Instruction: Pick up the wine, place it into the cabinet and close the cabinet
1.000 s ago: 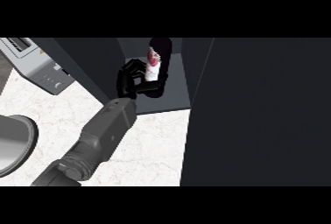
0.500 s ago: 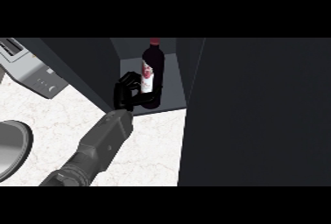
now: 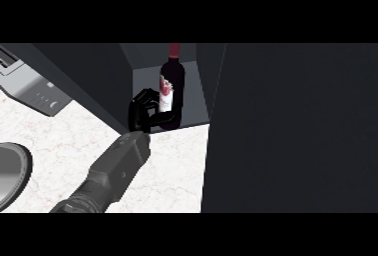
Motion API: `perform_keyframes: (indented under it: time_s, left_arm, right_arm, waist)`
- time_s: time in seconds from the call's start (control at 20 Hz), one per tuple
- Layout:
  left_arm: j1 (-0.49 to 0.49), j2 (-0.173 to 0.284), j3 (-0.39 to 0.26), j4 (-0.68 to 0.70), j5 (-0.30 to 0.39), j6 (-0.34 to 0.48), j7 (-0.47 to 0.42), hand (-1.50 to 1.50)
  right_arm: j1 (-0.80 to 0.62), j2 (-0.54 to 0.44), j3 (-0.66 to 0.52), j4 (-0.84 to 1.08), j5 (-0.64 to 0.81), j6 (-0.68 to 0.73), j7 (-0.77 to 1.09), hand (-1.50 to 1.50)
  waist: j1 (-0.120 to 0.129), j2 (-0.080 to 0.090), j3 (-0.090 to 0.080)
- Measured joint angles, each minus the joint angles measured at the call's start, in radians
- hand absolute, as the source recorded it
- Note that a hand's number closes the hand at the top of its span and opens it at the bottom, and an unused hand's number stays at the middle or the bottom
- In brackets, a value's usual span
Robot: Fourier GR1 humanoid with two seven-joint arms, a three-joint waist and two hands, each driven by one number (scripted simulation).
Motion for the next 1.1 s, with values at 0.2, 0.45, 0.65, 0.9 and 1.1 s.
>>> perform_keyframes:
  time_s: [0.2, 0.45, 0.65, 0.9, 1.1]
  left_arm:
    - [-0.006, 0.0, -0.019, -0.01, 0.008, 0.027, -0.002, 1.5]
    - [-0.019, 0.0, -0.037, -0.025, 0.025, 0.047, 0.008, 1.5]
    - [-0.045, 0.0, -0.047, -0.035, 0.042, 0.074, 0.021, 1.5]
    - [-0.086, 0.0, -0.057, -0.047, 0.065, 0.111, 0.039, 1.5]
    - [-0.131, 0.0, -0.067, -0.041, 0.074, 0.138, 0.068, 1.5]
  right_arm:
    - [0.003, 0.003, 0.001, 0.0, -0.004, 0.005, -0.003, -1.5]
    - [0.007, 0.005, -0.009, 0.002, -0.011, 0.008, -0.007, -1.5]
    - [0.012, 0.008, -0.012, 0.006, -0.014, 0.01, -0.013, -1.5]
    - [0.016, 0.008, -0.019, 0.009, -0.022, 0.013, -0.016, -1.5]
    - [0.029, 0.0, -0.041, 0.016, -0.033, 0.023, -0.025, -1.5]
  waist:
    - [-0.005, 0.0, 0.0]
    - [-0.007, 0.002, 0.0]
    - [-0.005, 0.003, 0.001]
    - [-0.004, 0.003, 0.001]
    - [0.002, 0.005, 0.002]
